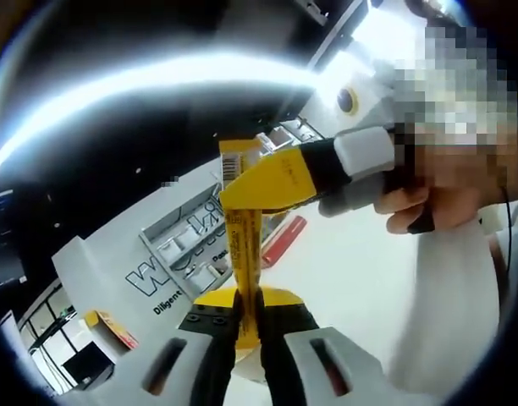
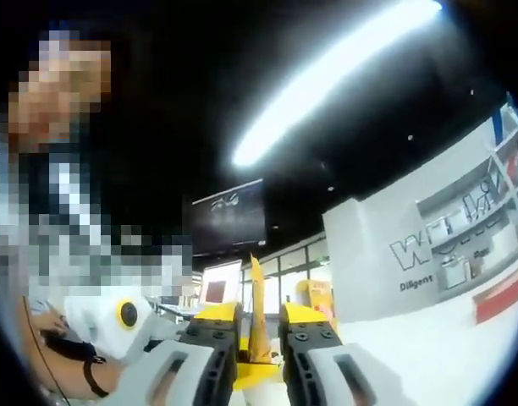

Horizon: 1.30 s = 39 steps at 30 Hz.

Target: Tear open the coffee pouch, take out the coffee, and pour the coffee from the pouch into the cup

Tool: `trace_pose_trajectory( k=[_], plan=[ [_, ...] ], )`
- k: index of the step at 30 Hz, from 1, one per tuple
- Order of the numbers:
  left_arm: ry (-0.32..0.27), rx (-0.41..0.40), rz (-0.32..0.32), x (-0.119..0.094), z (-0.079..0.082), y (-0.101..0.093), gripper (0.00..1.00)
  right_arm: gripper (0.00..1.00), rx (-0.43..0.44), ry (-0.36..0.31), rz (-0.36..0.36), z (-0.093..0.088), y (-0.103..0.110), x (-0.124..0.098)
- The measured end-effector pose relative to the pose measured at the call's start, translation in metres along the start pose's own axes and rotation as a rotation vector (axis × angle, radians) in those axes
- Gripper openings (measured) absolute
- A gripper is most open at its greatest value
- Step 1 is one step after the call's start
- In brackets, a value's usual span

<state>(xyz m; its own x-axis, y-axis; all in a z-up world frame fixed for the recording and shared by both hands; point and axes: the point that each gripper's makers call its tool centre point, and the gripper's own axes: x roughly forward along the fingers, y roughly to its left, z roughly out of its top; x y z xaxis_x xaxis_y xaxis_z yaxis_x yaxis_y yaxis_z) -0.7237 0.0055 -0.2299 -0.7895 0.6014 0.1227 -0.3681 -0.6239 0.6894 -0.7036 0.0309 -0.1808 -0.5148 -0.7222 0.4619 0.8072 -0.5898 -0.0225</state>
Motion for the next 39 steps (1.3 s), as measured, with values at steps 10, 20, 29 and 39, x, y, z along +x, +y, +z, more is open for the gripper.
trace_pose_trajectory(
  k=[10, 20, 29, 39],
  plan=[
    [-0.004, 0.002, -0.001, 0.0, 0.002, -0.001, 0.11, 0.13, -0.022, 0.032, 0.006, -0.007, 0.001, 0.003],
    [-0.009, 0.005, -0.001, -0.001, 0.004, -0.001, 0.11, 0.11, -0.036, 0.057, 0.018, -0.013, 0.002, 0.006],
    [-0.012, 0.008, -0.002, -0.001, 0.003, -0.001, 0.11, 0.02, -0.051, 0.071, 0.015, -0.014, 0.003, 0.005],
    [-0.025, 0.007, 0.006, -0.001, 0.004, 0.001, 0.14, 0.02, -0.029, 0.046, 0.009, -0.01, 0.001, 0.003]
  ],
)
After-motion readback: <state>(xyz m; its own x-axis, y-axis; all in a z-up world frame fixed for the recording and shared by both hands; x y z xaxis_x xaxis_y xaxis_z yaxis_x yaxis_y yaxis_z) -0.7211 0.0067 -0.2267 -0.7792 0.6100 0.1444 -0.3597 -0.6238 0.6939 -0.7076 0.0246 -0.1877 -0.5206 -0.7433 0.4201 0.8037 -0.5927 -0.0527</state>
